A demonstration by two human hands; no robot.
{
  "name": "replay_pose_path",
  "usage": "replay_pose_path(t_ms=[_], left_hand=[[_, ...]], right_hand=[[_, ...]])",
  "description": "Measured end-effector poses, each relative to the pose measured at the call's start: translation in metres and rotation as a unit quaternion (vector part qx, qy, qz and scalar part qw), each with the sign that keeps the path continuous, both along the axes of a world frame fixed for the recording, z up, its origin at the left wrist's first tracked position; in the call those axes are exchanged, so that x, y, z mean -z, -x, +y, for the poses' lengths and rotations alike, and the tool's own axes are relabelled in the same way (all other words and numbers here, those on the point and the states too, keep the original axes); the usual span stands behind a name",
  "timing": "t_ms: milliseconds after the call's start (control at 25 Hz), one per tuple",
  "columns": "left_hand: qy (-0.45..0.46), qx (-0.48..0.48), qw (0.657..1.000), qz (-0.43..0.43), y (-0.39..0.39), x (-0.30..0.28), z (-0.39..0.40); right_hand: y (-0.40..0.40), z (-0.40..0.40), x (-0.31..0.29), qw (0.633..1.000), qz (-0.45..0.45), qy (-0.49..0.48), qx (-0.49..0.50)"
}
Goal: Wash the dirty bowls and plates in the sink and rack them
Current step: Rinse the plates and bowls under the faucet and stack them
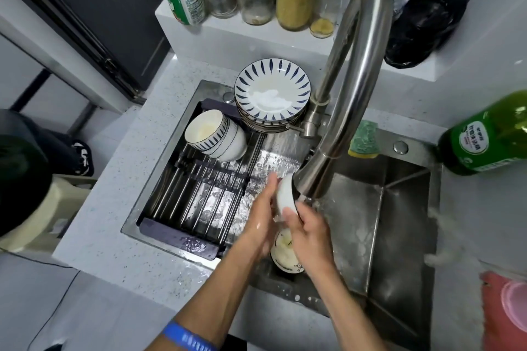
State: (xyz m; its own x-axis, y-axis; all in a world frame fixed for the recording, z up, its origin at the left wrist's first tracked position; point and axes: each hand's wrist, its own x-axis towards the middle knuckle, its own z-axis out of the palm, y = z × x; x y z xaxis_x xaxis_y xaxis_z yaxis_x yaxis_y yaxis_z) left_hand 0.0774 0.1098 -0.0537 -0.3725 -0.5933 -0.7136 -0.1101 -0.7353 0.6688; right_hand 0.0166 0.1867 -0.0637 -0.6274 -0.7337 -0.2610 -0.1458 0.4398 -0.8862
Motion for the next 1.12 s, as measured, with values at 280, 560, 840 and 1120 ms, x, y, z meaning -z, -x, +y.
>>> replay_pose_path(t_ms=[280, 560, 840, 1120], left_hand=[[-0.007, -0.032, 0.994, -0.106, 0.003, 0.013, -0.014], [-0.007, -0.010, 0.997, -0.081, 0.004, 0.018, -0.015], [0.101, 0.061, 0.986, -0.116, 0.012, -0.003, -0.017], [-0.009, 0.117, 0.989, -0.090, -0.003, 0.008, -0.006]], right_hand=[[0.018, 0.008, -0.001, 0.880, 0.301, -0.082, -0.357], [0.022, 0.006, -0.005, 0.875, 0.310, -0.120, -0.352], [0.022, 0.011, -0.002, 0.940, 0.250, -0.021, -0.230], [0.039, 0.004, -0.003, 0.841, 0.381, -0.032, -0.382]])
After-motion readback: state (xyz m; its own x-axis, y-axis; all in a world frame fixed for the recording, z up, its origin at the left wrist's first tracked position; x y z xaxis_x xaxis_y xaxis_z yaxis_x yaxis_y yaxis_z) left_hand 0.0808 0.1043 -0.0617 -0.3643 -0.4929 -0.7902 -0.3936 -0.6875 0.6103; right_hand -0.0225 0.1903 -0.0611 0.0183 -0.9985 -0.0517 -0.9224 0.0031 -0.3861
